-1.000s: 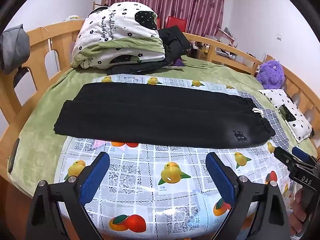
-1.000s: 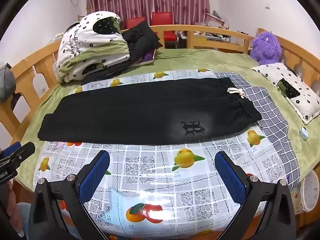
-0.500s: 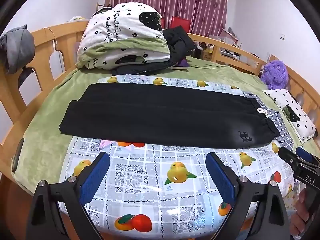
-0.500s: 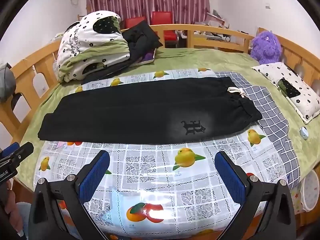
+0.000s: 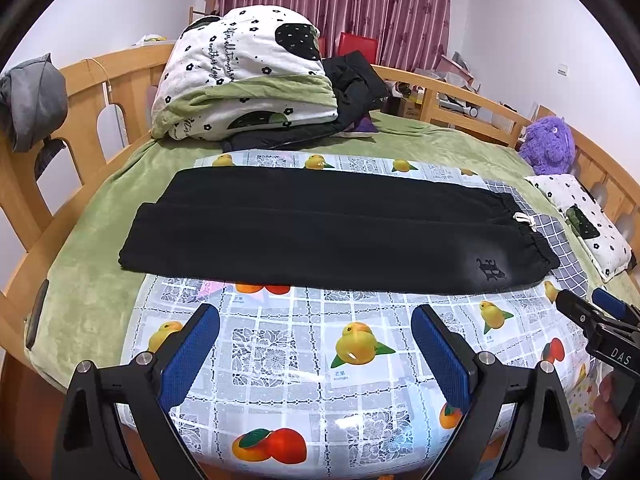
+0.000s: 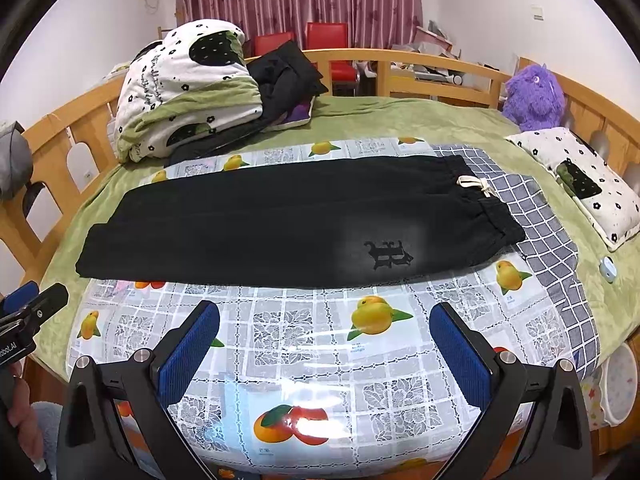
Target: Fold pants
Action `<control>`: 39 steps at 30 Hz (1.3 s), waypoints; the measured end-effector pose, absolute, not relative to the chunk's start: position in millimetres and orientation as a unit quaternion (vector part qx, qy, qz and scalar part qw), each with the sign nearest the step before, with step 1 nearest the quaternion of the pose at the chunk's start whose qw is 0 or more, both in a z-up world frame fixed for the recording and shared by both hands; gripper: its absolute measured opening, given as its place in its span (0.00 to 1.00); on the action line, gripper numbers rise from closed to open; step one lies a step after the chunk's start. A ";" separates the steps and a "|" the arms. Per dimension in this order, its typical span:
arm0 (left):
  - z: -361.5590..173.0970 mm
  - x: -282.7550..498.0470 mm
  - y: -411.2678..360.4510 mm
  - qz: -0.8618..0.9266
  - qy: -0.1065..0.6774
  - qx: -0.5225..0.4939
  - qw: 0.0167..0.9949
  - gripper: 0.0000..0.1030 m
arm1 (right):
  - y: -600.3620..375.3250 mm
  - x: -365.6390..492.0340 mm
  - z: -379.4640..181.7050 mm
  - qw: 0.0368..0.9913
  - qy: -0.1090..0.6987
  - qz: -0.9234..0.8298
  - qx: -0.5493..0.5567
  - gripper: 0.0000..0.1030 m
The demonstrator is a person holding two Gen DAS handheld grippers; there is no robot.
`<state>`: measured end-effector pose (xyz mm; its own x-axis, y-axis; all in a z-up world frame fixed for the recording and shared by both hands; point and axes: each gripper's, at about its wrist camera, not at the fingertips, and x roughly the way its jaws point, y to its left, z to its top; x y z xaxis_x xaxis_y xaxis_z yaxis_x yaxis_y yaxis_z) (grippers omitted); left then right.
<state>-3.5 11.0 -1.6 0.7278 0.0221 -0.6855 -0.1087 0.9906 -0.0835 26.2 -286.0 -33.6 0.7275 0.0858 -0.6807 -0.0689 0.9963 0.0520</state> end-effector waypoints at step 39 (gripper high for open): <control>-0.9 -2.9 6.3 0.033 0.367 -0.053 0.928 0.94 | -287.0 25.9 -33.9 0.929 0.367 0.042 0.015 1.00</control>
<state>-2.9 6.3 -0.9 0.7279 0.0224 -0.6854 -0.1009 0.9921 -0.0748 25.9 -287.0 -33.9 0.7266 0.0887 -0.6814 -0.0672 0.9961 0.0580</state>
